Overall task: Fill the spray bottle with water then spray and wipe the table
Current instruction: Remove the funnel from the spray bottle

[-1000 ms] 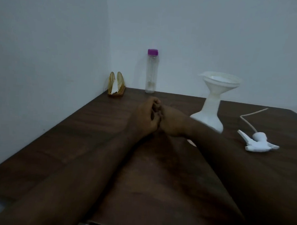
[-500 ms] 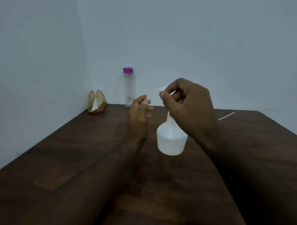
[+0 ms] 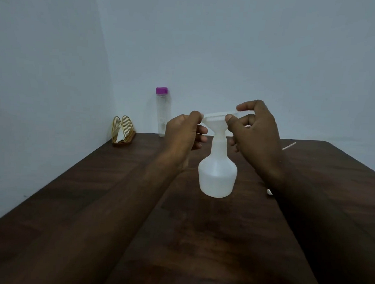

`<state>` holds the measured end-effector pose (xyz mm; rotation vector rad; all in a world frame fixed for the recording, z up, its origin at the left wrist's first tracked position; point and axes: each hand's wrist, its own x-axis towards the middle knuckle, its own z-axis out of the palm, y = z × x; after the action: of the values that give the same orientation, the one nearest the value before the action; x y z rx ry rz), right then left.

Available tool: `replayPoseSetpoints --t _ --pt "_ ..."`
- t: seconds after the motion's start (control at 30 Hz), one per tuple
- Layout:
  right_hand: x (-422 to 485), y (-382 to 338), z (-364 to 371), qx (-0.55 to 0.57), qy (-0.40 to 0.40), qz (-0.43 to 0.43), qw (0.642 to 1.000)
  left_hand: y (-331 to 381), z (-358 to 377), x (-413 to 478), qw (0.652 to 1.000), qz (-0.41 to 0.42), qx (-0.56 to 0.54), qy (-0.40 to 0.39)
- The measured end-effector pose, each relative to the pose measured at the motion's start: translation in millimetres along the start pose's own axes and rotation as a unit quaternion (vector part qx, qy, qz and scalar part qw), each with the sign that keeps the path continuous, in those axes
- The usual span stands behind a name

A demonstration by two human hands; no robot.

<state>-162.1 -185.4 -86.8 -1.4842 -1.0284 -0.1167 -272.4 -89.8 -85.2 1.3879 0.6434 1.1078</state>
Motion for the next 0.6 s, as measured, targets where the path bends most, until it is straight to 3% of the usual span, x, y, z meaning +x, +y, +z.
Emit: replayPoseSetpoints --t 0.1,0.2,0.43,0.6 --pt "-3.4 -5.6 0.0 0.042 0.005 0.062 0.997 2.1 2.5 -15.5 0.998 -0.028 -0.044 -0.027" --pt "-7.8 -16.7 0.2 0.071 -0.056 0.136 0.987 2.9 6.5 -26.3 0.997 -0.028 -0.047 -0.048" --pt "-6.3 -27.5 -9.5 0.099 -0.135 0.207 0.964 2.2 11.3 -38.7 0.993 0.059 0.072 -0.067" --pt "2.4 -23.9 -19.5 0.106 -0.126 0.255 0.953 -28.1 -5.5 -26.0 0.978 0.145 0.147 -0.021"
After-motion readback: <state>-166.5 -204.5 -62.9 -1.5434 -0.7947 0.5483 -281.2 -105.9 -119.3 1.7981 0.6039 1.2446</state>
